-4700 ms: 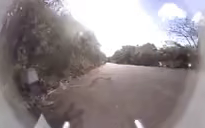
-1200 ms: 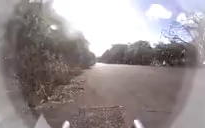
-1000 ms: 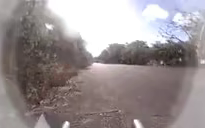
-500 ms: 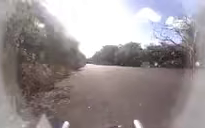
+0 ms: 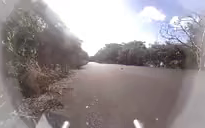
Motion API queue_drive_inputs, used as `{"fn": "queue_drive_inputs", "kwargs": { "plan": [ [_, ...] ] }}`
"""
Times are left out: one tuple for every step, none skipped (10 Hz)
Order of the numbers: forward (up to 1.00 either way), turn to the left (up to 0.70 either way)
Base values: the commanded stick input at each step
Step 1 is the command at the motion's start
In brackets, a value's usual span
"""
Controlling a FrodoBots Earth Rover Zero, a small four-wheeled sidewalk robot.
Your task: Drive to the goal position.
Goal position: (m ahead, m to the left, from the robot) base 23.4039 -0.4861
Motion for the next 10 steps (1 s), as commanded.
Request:
{"fn": "queue_drive_inputs", "kwargs": {
  "plan": [
    [0.70, 0.00],
    [0.70, 0.00],
    [0.70, 0.00],
    [0.70, 0.00],
    [0.70, 0.00],
    [0.70, 0.00],
    [0.70, 0.00],
    [0.70, 0.00],
    [0.70, 0.00],
    [0.70, 0.00]
  ]
}}
